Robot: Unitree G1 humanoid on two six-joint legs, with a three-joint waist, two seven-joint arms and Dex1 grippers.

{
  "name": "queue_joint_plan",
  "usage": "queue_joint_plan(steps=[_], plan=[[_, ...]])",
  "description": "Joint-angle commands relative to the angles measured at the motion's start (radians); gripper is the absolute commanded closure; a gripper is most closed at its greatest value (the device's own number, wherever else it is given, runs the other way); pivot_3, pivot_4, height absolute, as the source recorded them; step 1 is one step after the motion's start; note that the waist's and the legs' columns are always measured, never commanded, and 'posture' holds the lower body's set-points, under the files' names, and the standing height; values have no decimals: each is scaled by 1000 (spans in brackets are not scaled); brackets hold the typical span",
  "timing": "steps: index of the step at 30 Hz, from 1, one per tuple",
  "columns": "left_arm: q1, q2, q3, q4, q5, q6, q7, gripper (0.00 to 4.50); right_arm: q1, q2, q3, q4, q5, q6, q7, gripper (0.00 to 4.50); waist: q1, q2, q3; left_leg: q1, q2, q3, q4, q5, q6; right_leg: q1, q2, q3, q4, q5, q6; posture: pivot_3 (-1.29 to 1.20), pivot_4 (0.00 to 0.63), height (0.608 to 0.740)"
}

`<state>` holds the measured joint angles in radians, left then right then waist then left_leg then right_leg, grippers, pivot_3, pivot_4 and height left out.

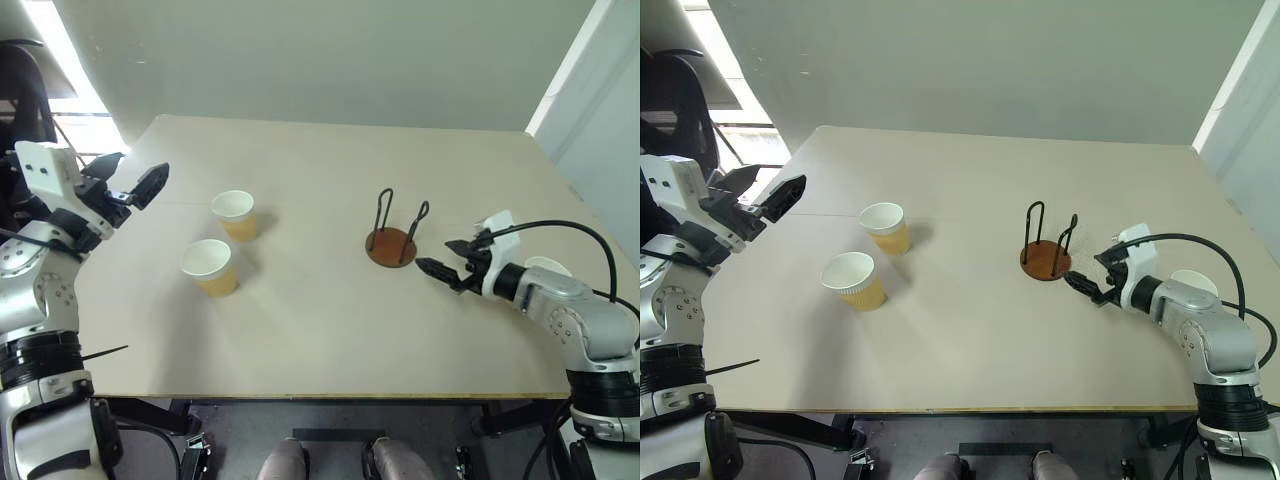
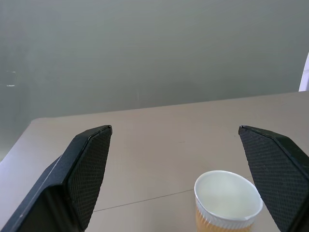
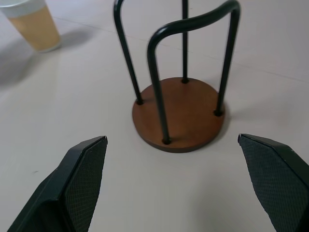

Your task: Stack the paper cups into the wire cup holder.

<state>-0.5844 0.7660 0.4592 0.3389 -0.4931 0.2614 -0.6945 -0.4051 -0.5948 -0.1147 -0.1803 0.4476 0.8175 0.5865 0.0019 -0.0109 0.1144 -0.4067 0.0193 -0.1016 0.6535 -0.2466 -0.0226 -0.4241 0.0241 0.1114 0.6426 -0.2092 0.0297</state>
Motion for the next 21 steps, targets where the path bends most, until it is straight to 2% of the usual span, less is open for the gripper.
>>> queue_joint_plan(steps=[1, 9, 16, 21], plan=[[-16, 5, 10, -5, -2, -23, -1, 0, -22, -11, -27, -7, -16, -33, -19, 16, 0, 0, 0, 0, 0, 0, 0, 0, 0, 0, 0, 0, 0, 0, 0, 0, 150, 740], [-25, 8, -3, 11, 3, -29, -15, 0, -2, 2, -38, -2, -29, -97, -32, 16, 0, 0, 0, 0, 0, 0, 0, 0, 0, 0, 0, 0, 0, 0, 0, 0, 150, 740], [-12, 24, -42, 21, 11, -18, -104, 0, 4, 5, -40, -22, 12, -76, -13, 16, 1, 0, 0, 0, 0, 0, 0, 0, 0, 0, 0, 0, 0, 0, 0, 0, 150, 740], [24, 46, -79, -7, -10, 22, -235, 0, -1, -2, -31, -16, 16, -79, -5, 16, 0, 0, 0, 0, 0, 0, 0, 0, 0, 0, 0, 0, 0, 0, 0, 0, 150, 740]])
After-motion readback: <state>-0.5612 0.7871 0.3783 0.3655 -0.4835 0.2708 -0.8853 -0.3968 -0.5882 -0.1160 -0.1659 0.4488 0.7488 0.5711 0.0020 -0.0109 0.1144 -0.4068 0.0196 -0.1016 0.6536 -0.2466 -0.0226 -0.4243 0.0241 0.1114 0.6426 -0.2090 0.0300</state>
